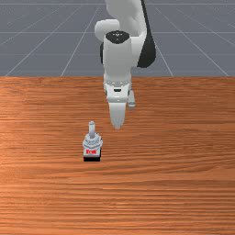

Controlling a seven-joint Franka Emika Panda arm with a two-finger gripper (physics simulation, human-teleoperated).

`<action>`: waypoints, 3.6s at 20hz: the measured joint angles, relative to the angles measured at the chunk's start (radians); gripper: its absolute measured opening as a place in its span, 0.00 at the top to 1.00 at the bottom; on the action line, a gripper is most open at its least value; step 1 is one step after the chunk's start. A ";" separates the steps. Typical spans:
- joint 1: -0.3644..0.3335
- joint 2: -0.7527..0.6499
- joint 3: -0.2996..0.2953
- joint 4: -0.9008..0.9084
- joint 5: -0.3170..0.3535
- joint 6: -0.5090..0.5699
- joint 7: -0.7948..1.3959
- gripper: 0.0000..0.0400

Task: Turn on the trigger

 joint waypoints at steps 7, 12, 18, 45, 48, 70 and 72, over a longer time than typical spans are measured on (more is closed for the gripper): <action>0.384 0.245 0.097 0.409 -0.071 -0.166 0.488 0.97; 0.396 0.243 0.092 0.393 -0.068 -0.150 0.529 1.00; 0.396 0.244 0.090 0.376 -0.075 -0.123 0.523 1.00; 0.570 -0.232 0.154 -0.386 -0.209 0.063 0.890 1.00; 0.567 -0.320 0.165 -0.530 -0.132 0.237 0.944 1.00; 0.268 -0.609 -0.241 -0.857 -0.118 0.249 0.242 1.00; 0.233 -0.630 -0.233 -0.896 -0.147 0.327 0.319 1.00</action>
